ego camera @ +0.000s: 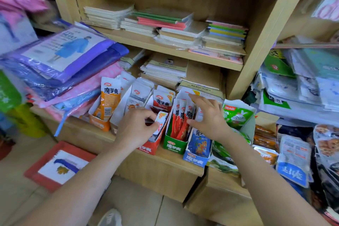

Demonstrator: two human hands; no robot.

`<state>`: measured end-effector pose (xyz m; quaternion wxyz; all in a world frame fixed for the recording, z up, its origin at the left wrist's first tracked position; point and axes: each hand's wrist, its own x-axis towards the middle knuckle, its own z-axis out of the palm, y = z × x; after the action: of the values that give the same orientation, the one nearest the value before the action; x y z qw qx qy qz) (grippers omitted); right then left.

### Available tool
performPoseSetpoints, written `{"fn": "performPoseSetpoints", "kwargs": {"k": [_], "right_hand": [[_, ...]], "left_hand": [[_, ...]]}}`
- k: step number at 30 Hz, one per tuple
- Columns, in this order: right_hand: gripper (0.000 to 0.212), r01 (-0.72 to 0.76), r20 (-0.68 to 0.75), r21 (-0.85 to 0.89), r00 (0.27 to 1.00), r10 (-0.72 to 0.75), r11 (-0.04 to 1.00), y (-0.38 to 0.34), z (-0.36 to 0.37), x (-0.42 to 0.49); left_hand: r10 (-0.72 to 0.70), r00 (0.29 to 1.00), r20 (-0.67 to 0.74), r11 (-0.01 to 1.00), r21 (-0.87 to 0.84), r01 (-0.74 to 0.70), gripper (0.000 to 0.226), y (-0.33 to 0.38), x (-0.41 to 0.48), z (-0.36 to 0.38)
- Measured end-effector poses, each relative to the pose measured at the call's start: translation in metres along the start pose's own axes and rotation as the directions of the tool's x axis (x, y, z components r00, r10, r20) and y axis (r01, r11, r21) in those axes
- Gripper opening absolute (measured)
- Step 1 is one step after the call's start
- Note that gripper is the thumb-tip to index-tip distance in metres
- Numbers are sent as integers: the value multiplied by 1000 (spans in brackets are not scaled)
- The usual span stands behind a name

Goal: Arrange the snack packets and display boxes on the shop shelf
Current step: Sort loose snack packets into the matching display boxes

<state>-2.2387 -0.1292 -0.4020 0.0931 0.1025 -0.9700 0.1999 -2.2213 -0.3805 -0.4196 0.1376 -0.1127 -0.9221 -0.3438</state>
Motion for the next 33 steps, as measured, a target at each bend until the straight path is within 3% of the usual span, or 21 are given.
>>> {"fn": "performPoseSetpoints", "kwargs": {"k": [3, 8, 13, 17, 22, 26, 31, 33], "right_hand": [[81, -21, 123, -58, 992, 28, 998, -3, 6, 14], [79, 14, 141, 9, 990, -15, 1000, 2, 0, 20], [46, 141, 45, -98, 990, -137, 985, 8, -9, 18], [16, 204, -21, 110, 979, -203, 973, 8, -12, 11], [8, 162, -173, 333, 979, -109, 929, 4, -28, 7], [13, 155, -210, 445, 976, -66, 882, 0, -42, -1], [5, 150, -208, 436, 976, -63, 887, -5, -44, -10], [6, 146, -213, 458, 976, -52, 877, -6, -45, -12]], "left_hand": [[-12, 1000, -11, 999, -37, 12, 16, -2, 2, 5], [-46, 998, -32, 996, -74, 44, 9, -6, 5, 11], [-33, 999, -42, 994, -104, 29, 5, 0, 7, 10], [-68, 998, -15, 987, -147, 66, 4, -4, 8, 6], [-108, 993, -40, 972, -215, 97, 4, -3, 6, 4], [-33, 991, -133, 953, -303, -9, 33, 16, 3, 3], [119, 993, 24, 955, -275, -108, 59, 44, -1, 12], [161, 987, -14, 969, -190, -160, 57, 50, -2, 18]]}}
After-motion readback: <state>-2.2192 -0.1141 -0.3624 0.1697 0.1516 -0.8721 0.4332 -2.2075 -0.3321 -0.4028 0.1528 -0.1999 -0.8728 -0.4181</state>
